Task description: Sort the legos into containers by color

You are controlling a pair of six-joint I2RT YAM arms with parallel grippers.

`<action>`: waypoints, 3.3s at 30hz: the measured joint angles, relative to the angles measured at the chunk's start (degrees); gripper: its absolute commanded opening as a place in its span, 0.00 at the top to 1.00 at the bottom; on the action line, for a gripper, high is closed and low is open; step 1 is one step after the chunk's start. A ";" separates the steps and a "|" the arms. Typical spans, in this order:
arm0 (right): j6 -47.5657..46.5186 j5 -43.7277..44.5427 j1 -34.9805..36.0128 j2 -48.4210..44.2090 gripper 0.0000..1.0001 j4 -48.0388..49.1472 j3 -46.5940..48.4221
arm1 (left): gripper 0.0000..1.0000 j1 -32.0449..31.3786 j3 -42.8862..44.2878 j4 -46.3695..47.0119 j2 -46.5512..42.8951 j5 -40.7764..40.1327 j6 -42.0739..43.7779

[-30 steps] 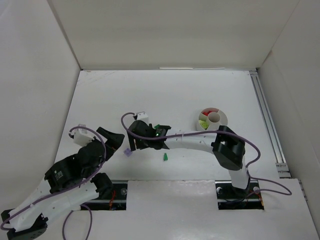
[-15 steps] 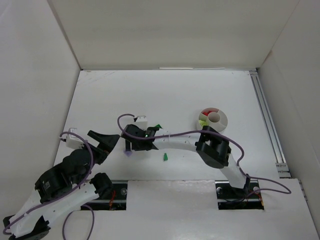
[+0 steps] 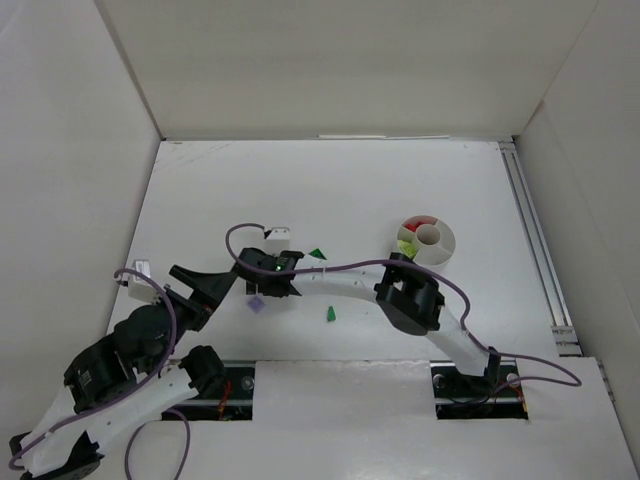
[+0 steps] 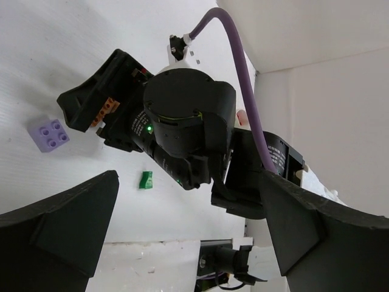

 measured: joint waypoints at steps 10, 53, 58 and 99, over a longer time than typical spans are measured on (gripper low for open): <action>1.66 3.43 -0.07 1.97 0.24 -2.78 2.78 | 0.01 -0.83 -0.15 0.15 -3.43 0.04 -0.02; -46.77 10.69 -11.32 -52.13 0.79 51.87 -56.22 | 0.01 -1.22 -0.79 -1.27 2.91 -2.78 -2.75; -49.72 6.32 -25.94 -65.83 0.78 54.10 -70.55 | 0.01 -1.22 -0.79 -0.39 5.51 -3.69 -3.19; -51.87 -12.11 -47.74 -76.52 0.33 64.08 -85.70 | 0.01 -0.17 -3.65 21.79 34.75 4.00 9.66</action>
